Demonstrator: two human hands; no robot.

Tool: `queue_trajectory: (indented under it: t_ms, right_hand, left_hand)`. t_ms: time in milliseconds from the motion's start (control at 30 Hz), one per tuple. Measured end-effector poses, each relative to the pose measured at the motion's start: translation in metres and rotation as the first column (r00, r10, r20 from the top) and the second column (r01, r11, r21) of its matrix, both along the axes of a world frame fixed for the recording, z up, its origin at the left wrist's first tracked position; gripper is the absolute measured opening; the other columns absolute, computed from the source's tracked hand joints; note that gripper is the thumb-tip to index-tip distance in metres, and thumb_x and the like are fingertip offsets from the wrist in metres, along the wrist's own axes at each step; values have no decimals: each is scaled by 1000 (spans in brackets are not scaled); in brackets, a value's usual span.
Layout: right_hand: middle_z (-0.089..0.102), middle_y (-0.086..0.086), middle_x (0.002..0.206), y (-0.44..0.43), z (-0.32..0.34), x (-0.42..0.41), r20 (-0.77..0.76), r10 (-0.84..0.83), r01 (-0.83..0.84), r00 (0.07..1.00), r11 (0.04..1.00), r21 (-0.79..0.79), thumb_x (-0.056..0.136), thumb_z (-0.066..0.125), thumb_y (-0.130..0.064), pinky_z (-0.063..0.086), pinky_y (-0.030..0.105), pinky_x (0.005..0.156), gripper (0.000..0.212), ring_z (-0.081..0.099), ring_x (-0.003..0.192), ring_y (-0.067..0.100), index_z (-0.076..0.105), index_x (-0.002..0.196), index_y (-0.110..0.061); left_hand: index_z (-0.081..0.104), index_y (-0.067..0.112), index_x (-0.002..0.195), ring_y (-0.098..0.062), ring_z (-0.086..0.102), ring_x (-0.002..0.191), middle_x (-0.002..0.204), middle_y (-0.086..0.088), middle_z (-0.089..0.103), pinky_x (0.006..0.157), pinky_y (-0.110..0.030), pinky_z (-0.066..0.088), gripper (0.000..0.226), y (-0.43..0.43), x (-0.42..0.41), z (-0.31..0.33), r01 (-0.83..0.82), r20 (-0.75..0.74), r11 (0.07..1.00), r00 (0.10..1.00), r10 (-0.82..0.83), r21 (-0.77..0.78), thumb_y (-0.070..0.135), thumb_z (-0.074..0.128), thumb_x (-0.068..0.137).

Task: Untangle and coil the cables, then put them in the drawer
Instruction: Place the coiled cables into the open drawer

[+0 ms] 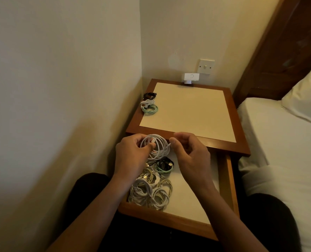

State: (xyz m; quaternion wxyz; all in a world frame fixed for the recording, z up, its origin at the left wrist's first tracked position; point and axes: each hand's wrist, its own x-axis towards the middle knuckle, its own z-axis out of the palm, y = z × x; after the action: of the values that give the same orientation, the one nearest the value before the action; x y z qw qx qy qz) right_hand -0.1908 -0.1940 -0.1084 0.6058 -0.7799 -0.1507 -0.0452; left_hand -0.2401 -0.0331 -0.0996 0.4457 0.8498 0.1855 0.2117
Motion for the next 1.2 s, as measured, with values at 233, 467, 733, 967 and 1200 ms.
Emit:
queue_trajectory:
  t_ms: [233, 467, 733, 967, 1200]
  right_hand:
    - [75, -7, 90, -2, -5, 4, -169, 152, -173, 974, 978, -119, 94, 74, -34, 65, 35, 71, 12, 74, 82, 9, 73, 104, -28]
    - [79, 7, 96, -9, 1, 7, -435, 326, -233, 840, 939, 255, 95, 72, -15, 60, 26, 71, 17, 77, 88, 20, 71, 111, -12]
    - [78, 9, 92, -9, 0, 4, -414, 269, -208, 869, 960, 187, 92, 75, -16, 62, 38, 76, 13, 76, 87, 31, 73, 106, -14]
    - [78, 1, 88, -9, 5, 1, -261, 197, -184, 945, 980, 74, 93, 74, -30, 65, 37, 67, 12, 76, 77, 22, 75, 103, -23]
    - [77, -2, 86, -8, 1, 2, -259, 172, -167, 950, 985, 42, 97, 70, -30, 62, 31, 62, 11, 74, 75, 18, 76, 103, -23]
  left_hand:
    - [79, 24, 107, -5, 74, 83, 89, 6, 78, 73, -28, 62, 19, 3, 1, 0, 160, -86, 966, 980, -181, -203, 26, 79, 89]
    - [62, 1, 134, -19, 69, 93, 107, -13, 70, 84, -32, 57, 45, 14, -4, 0, 169, 75, 248, 935, -346, -954, 17, 64, 92]
    - [58, 2, 131, -21, 67, 82, 93, -11, 67, 85, -41, 56, 41, 5, -8, -2, 233, 114, 355, 939, -325, -905, 17, 66, 94]
    - [73, 15, 113, -23, 77, 91, 97, -8, 79, 83, -39, 62, 16, 0, -11, 1, 242, -59, 818, 946, -317, -522, 14, 65, 99]
    - [75, 14, 105, -30, 75, 94, 96, -9, 78, 84, -42, 62, 18, 9, -13, 2, 235, -49, 789, 947, -317, -567, 17, 79, 88]
